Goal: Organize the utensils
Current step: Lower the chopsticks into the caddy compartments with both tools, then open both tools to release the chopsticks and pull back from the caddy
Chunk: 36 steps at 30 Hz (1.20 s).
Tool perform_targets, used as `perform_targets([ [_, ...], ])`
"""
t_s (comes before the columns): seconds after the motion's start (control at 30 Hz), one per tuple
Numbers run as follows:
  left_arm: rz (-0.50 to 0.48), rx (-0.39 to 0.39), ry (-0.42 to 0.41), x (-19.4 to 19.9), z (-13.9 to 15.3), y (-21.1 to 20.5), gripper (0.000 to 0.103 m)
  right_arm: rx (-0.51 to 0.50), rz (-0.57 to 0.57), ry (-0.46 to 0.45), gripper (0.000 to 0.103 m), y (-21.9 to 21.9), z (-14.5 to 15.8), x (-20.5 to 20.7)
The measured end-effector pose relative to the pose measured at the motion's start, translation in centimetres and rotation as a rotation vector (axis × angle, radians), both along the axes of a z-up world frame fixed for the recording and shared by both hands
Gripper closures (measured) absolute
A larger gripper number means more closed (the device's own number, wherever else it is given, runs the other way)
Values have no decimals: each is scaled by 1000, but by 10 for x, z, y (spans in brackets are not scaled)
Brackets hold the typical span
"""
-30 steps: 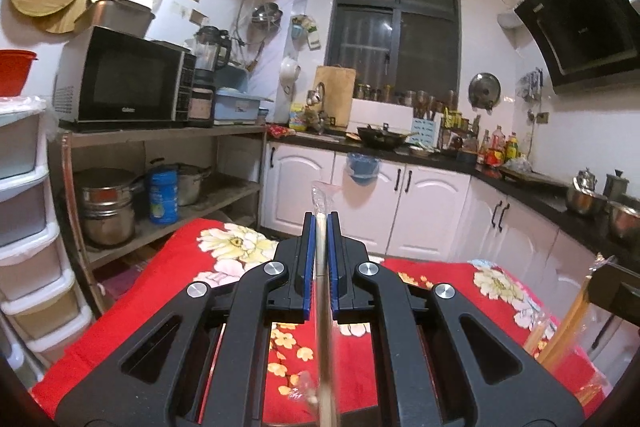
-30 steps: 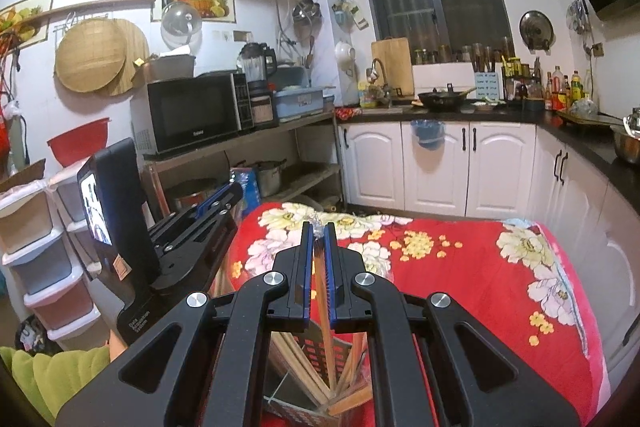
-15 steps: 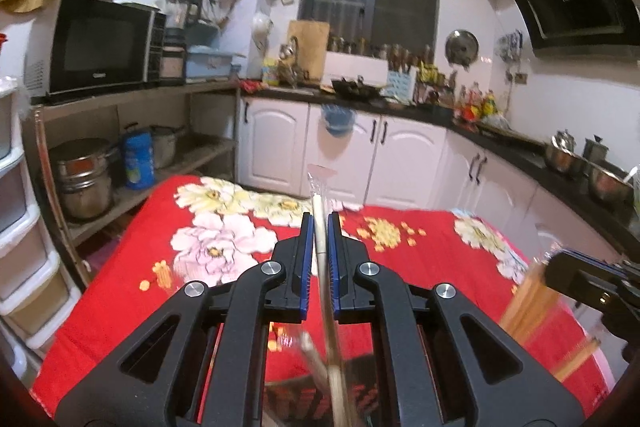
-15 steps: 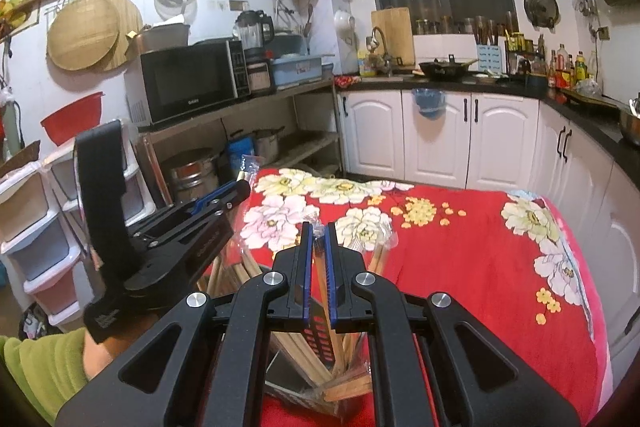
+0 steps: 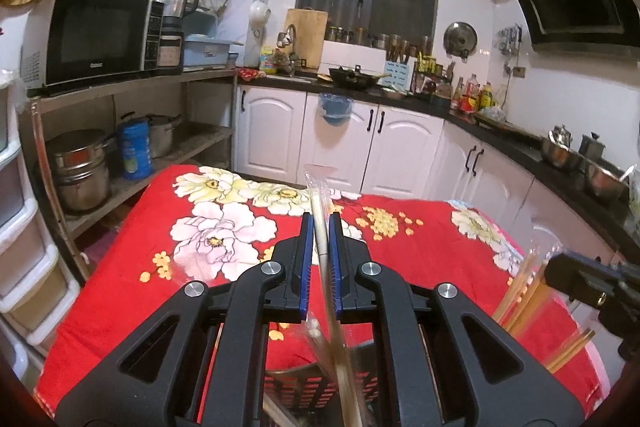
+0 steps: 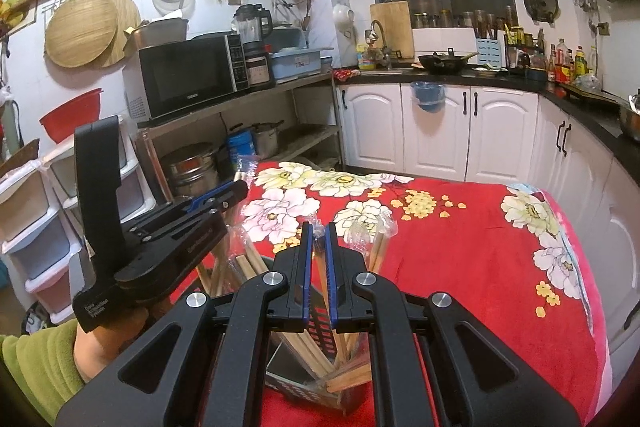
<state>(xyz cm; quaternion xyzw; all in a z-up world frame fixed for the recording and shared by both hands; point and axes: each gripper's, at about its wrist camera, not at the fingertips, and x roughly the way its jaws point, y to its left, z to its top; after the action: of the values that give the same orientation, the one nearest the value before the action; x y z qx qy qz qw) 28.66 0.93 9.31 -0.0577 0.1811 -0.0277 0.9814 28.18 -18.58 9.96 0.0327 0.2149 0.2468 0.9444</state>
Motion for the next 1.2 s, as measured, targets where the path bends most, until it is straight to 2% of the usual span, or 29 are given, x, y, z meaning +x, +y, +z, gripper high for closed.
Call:
perform_targets([
  [0.2,31,-38,-94,-5,32,5,102,12,-2,-7,96,-3,4,-1],
  [0.33,33,-17,-123,-6,35,1,102,11,7,-6,96,-3,5,-4],
  [0.5,50,39,-104,-7,15,-1,100,-7,11,21,96,-7,6,-7],
  [0.7,45,80,-80,-15,13,0,99,-32,6,41,93,-10,6,-17],
  [0.77,51,81,-81,-17,14,1,99,-35,4,45,91,-11,7,-19],
  [0.87,54,70,-78,-18,20,3,99,-36,0,52,80,-14,7,-22],
  [1.2,43,69,-45,-32,20,9,96,-22,-17,37,72,-29,10,-41],
])
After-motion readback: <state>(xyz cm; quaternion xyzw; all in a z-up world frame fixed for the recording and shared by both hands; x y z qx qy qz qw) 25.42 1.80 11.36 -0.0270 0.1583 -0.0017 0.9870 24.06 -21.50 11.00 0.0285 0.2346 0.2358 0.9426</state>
